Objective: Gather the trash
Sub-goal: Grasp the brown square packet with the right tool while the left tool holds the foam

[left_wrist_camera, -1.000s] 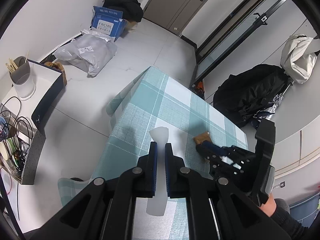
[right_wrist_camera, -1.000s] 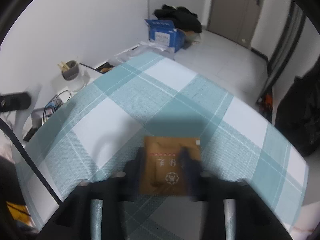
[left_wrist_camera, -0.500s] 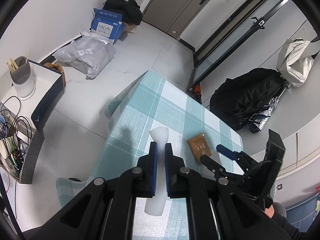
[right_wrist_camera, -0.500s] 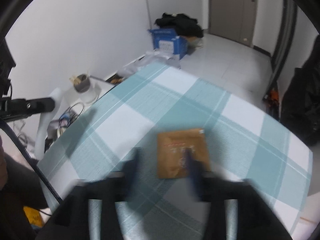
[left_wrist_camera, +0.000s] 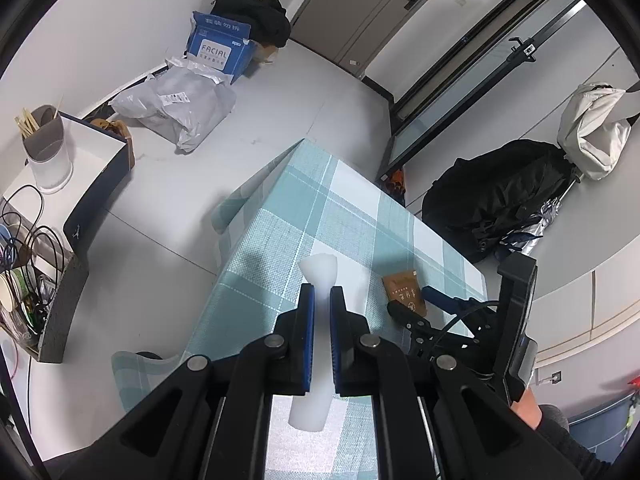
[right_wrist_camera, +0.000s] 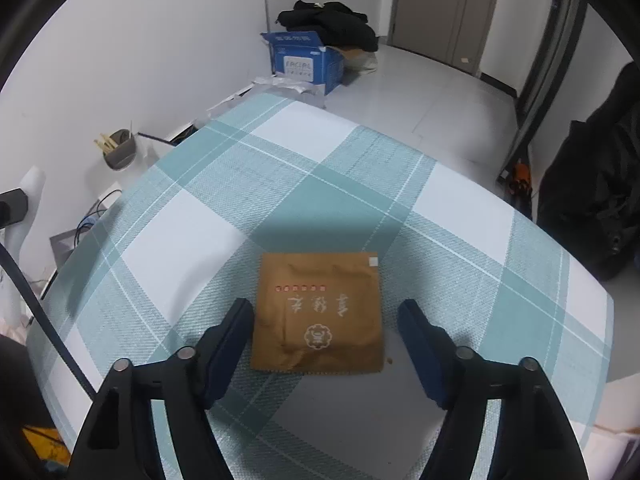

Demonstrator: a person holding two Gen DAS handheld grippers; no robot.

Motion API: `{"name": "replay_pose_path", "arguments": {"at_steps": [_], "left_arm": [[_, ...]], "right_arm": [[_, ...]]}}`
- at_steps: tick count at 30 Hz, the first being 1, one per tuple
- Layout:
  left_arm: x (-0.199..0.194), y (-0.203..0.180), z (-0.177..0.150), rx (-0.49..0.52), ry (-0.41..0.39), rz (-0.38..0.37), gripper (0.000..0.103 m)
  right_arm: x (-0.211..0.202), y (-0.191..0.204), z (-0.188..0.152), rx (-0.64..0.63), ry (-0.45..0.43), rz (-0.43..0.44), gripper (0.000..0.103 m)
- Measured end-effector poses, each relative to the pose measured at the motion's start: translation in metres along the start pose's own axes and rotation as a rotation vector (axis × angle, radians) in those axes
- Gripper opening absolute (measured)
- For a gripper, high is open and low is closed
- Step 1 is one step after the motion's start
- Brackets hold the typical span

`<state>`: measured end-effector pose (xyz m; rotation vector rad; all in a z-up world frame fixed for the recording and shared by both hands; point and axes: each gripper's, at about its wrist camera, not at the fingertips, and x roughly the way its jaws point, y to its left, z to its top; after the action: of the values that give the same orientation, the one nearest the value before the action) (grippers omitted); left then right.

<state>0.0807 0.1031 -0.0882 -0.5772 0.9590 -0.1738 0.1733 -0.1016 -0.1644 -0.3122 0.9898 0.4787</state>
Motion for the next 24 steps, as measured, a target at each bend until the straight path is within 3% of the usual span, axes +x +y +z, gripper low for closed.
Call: {"name": "replay_pose_path", "arguments": {"at_steps": [4, 11, 12, 14, 24], "left_arm": [[0.000, -0.002, 0.000, 0.004, 0.003, -0.001, 0.003], [0.000, -0.002, 0.000, -0.002, 0.000, -0.004, 0.003], [-0.001, -0.002, 0.000, -0.003, -0.001, -0.004, 0.003], [-0.002, -0.002, 0.000, -0.008, -0.004, -0.008, 0.003], [-0.010, -0.003, 0.000, -0.010, -0.028, -0.027, 0.003]], "right_arm": [[-0.004, 0.006, -0.002, -0.023, -0.005, 0.012, 0.053], [-0.009, 0.006, -0.006, -0.016, -0.015, 0.025, 0.039], [-0.009, 0.005, -0.006, -0.019, -0.017, 0.021, 0.026], [-0.010, 0.007, -0.007, -0.024, -0.023, 0.016, 0.018], [-0.028, 0.015, -0.014, -0.036, -0.031, 0.042, 0.006]]}}
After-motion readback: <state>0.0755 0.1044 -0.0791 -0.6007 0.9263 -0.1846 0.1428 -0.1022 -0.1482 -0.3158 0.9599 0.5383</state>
